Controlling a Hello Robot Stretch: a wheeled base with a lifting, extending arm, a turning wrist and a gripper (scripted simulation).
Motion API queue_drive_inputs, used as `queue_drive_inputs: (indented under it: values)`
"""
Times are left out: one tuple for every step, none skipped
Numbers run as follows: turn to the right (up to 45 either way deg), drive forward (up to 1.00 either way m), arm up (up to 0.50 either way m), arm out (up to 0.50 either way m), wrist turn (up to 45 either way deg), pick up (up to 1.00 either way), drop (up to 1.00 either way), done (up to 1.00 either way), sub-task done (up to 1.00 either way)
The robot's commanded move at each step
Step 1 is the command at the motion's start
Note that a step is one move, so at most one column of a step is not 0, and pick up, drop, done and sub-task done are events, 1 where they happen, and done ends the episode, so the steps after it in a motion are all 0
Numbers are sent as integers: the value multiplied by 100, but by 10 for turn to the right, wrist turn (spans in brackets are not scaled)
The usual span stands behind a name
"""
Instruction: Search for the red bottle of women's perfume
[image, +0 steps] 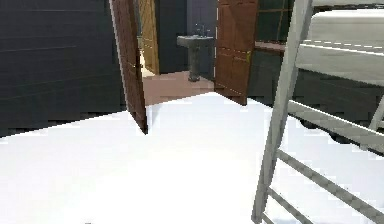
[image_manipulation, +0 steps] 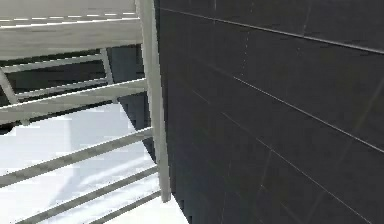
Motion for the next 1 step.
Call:
queue_drive_inputs:
  values:
    - [-450, 0, 0, 0, 0, 0, 0, 0, 0]
